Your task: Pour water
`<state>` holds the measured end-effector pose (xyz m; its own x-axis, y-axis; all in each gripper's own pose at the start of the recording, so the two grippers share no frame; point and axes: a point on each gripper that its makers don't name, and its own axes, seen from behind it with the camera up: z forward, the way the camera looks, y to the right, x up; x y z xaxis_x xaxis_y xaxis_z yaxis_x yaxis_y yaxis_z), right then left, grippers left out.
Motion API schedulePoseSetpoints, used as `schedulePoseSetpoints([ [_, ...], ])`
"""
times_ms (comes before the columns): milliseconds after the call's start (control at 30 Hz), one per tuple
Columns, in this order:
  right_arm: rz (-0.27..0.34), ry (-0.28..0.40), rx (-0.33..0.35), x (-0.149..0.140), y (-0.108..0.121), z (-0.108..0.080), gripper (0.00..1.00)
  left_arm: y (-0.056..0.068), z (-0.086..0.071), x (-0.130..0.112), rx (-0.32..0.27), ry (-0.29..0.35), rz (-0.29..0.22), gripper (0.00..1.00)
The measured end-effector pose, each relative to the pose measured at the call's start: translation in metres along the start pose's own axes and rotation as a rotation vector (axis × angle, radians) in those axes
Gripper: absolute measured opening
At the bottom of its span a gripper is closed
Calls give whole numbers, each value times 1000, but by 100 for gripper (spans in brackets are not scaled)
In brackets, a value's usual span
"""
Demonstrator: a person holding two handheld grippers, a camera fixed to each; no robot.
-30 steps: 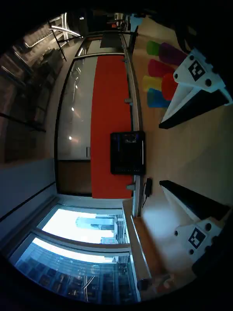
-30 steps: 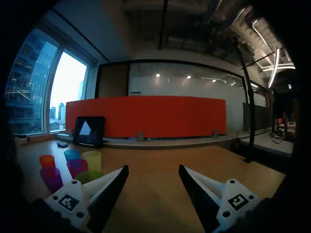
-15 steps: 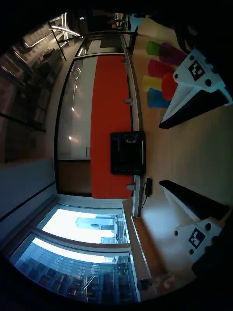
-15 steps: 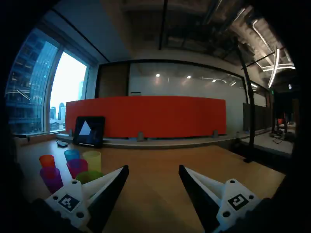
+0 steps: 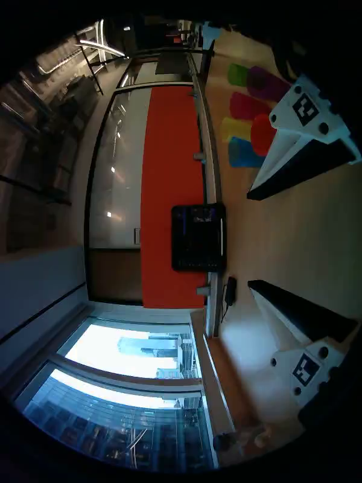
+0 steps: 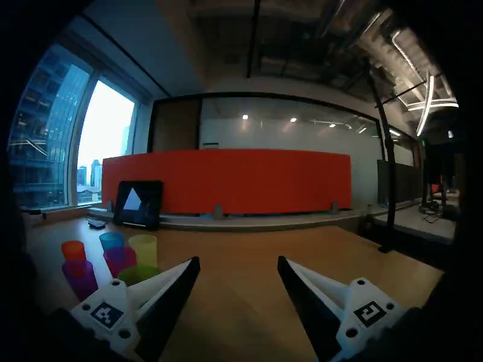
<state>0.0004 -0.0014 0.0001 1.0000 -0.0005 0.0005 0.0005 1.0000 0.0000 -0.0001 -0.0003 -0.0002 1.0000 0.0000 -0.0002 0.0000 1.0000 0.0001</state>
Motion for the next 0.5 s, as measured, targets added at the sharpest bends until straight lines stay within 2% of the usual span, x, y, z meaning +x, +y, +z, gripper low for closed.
schedulePoseSetpoints([
  [500, 0, 0, 1, 1, 0, 0, 100, 3, 1, 0, -13, -1, 1, 98],
])
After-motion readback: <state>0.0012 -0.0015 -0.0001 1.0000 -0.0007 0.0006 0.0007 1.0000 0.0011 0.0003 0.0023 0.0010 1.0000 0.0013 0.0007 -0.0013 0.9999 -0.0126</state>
